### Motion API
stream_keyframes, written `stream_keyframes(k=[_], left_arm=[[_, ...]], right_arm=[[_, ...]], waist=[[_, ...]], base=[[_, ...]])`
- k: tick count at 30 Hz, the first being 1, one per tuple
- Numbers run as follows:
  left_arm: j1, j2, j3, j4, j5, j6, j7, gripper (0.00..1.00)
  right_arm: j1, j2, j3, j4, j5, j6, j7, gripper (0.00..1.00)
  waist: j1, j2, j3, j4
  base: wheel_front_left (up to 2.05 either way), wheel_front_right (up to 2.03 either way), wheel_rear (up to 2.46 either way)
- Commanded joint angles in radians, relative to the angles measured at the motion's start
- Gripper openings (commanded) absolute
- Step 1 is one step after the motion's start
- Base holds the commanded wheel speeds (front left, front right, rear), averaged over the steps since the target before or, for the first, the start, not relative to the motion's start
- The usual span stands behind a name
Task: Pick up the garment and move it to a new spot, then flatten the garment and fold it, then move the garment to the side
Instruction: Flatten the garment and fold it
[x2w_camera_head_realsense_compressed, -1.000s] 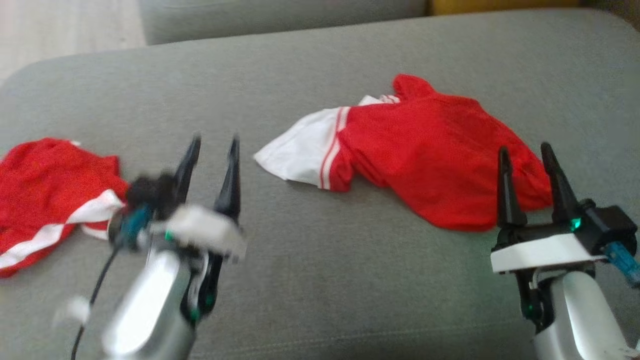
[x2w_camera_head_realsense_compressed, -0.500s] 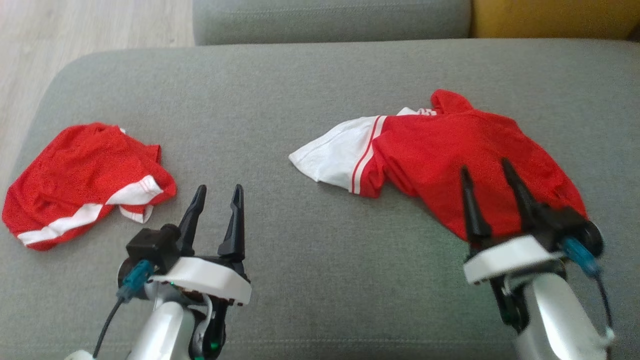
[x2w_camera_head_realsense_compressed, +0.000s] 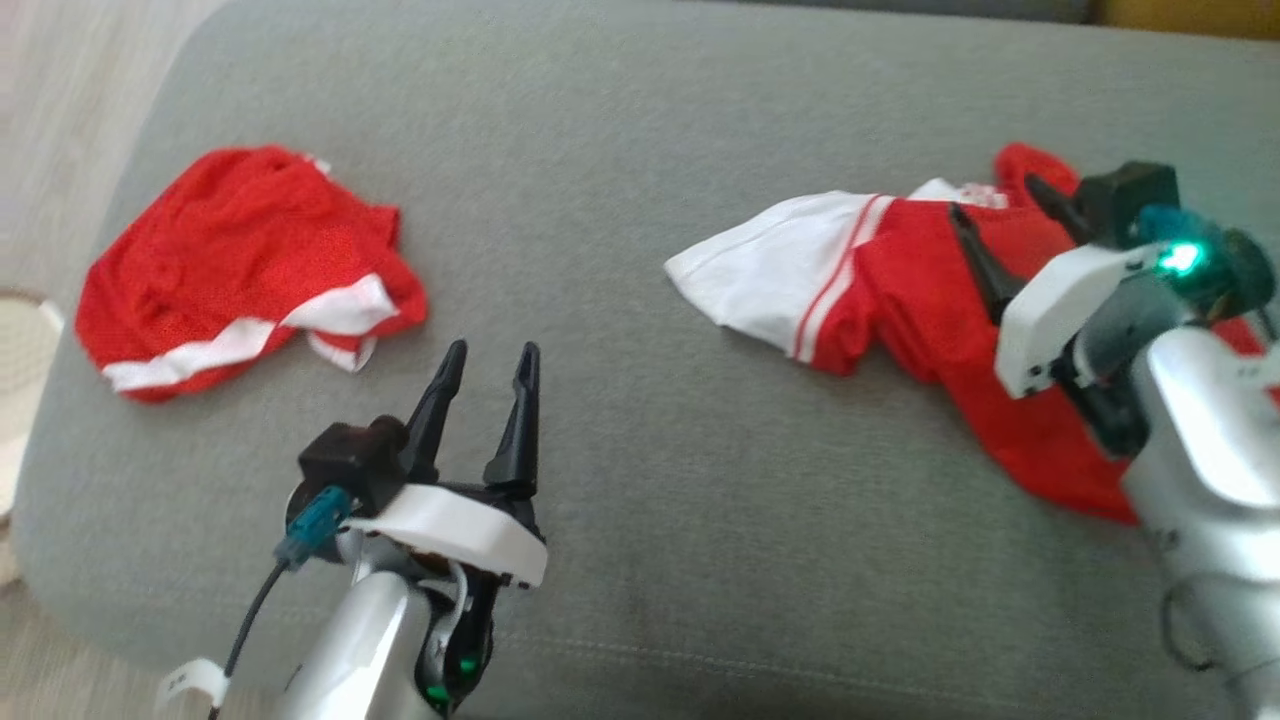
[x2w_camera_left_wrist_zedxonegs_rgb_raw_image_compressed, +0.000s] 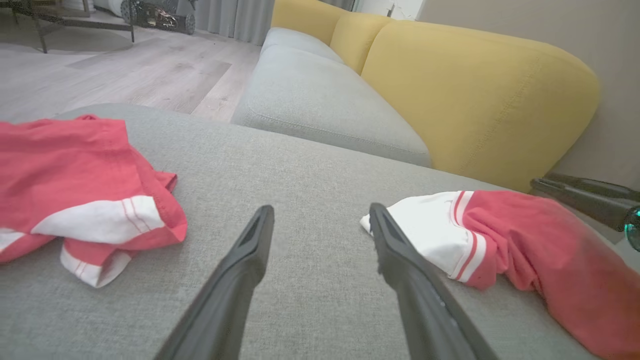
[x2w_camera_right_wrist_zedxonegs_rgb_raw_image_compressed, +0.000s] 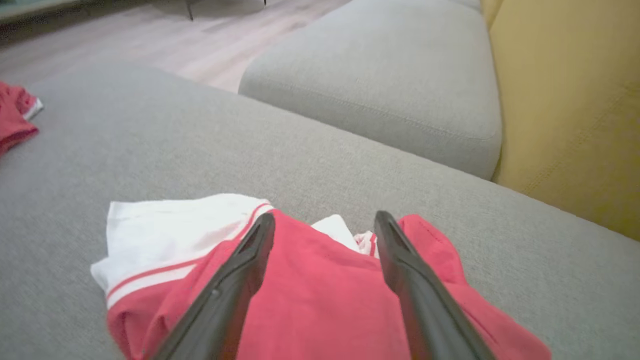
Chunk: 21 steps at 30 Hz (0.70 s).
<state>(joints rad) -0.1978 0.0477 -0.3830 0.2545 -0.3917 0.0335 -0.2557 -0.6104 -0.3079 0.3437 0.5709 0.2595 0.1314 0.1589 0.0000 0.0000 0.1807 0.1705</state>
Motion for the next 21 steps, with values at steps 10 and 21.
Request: stream_keyframes(k=[10,21], left_arm=[[-0.074,0.003,-0.024,-0.042,-0.034,0.032,-0.006,1.0],[-0.08,0.003,-0.018,-0.043,-0.048,0.051,-0.006,1.0]], right_arm=[[-0.155,-0.169,0.253,0.048,0.245,-0.001,0.165,1.0],[-0.226,-0.238,0.413,0.026,0.421,-0.001,0.139,0.0]], waist=[[0.0,0.0,0.075,0.085],[0.0,0.0,0.07,0.074]], base=[[0.0,0.0,0.0],[0.0,0.0,0.0]])
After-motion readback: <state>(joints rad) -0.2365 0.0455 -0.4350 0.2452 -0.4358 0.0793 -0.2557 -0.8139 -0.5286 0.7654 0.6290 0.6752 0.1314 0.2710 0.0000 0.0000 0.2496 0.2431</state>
